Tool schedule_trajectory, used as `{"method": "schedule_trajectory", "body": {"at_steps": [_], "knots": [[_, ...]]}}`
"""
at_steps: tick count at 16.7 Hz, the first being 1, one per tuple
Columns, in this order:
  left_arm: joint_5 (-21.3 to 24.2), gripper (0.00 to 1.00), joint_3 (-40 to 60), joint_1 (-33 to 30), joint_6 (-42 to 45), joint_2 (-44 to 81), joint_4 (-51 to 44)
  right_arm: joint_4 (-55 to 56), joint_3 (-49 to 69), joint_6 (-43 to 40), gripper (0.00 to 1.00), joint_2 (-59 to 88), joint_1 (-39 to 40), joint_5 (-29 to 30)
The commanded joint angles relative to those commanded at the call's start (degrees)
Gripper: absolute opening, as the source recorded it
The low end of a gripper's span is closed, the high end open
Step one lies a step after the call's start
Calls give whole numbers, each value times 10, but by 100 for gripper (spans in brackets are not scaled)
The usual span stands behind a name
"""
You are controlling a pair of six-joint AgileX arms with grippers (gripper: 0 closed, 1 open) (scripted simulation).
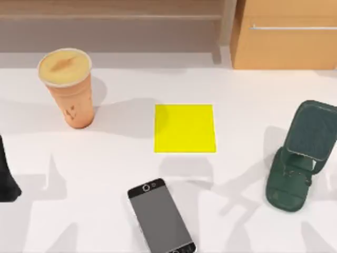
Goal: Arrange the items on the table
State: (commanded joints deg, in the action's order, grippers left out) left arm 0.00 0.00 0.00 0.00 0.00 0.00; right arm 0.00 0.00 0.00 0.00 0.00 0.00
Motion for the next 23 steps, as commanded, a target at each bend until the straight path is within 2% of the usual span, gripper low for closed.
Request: {"method": "schedule_trajectory", "body": {"at_steps": [4,7,23], "knots": [[0,100,0,0,0,0,0,-15,11,-6,100,18,-5,0],[0,100,0,0,0,0,0,-72,55,-29,100,87,-24,1],[0,100,0,0,0,0,0,-555,424,-241,100,677,-186,3]]}}
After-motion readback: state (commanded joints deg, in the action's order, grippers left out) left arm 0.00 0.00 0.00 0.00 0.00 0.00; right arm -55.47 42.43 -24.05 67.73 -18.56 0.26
